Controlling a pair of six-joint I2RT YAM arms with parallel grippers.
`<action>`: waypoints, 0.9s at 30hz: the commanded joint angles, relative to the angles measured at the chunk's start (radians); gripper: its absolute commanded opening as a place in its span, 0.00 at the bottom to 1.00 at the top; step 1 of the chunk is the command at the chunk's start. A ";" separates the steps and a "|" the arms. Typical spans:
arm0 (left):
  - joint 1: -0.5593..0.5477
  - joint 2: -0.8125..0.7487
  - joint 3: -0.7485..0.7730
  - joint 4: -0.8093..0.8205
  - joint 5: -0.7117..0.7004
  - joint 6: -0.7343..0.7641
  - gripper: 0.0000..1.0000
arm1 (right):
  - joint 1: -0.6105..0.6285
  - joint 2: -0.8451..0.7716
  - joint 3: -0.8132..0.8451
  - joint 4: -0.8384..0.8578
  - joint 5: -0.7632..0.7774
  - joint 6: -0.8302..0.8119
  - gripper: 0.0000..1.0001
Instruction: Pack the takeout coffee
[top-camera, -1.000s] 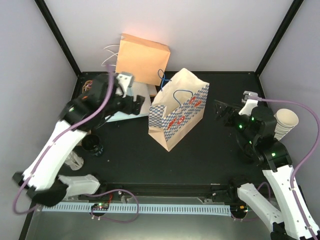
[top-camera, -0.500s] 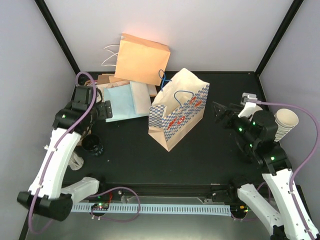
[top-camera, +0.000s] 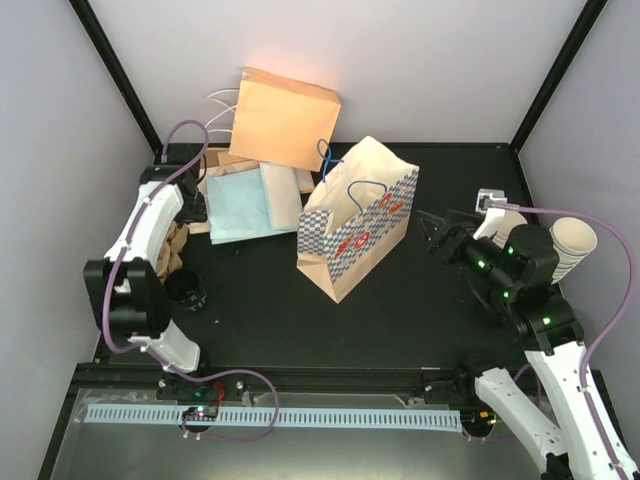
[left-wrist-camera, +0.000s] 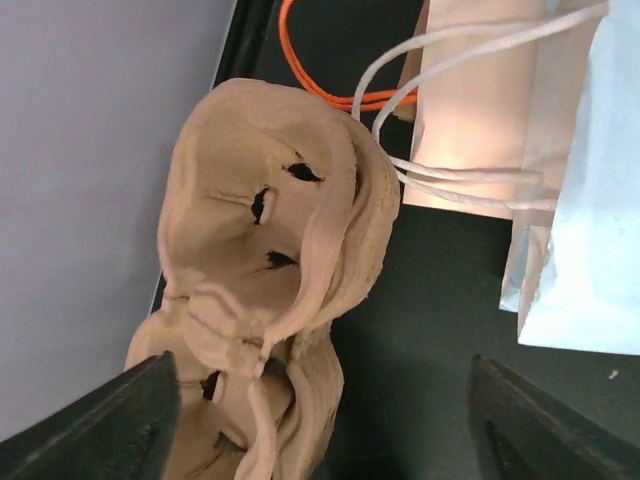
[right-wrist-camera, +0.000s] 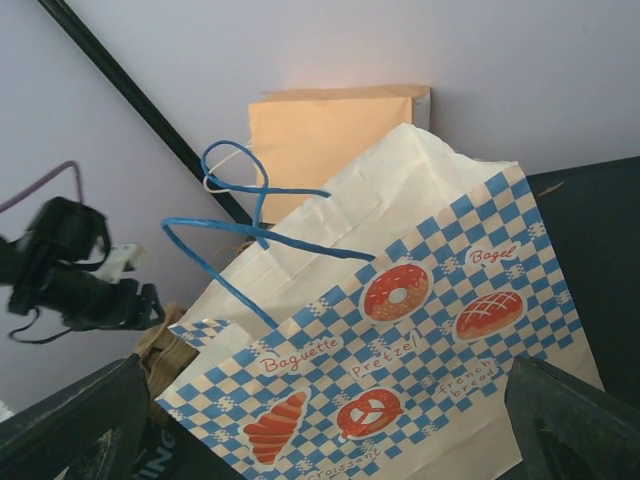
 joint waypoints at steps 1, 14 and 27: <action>0.015 0.101 0.091 -0.014 -0.041 0.040 0.73 | 0.004 -0.031 -0.008 0.006 -0.032 -0.005 1.00; 0.056 0.251 0.130 -0.056 -0.126 0.047 0.61 | 0.004 -0.020 -0.009 0.019 -0.041 0.004 1.00; 0.063 0.298 0.158 -0.101 -0.187 0.015 0.36 | 0.006 -0.007 -0.010 0.024 -0.040 0.009 1.00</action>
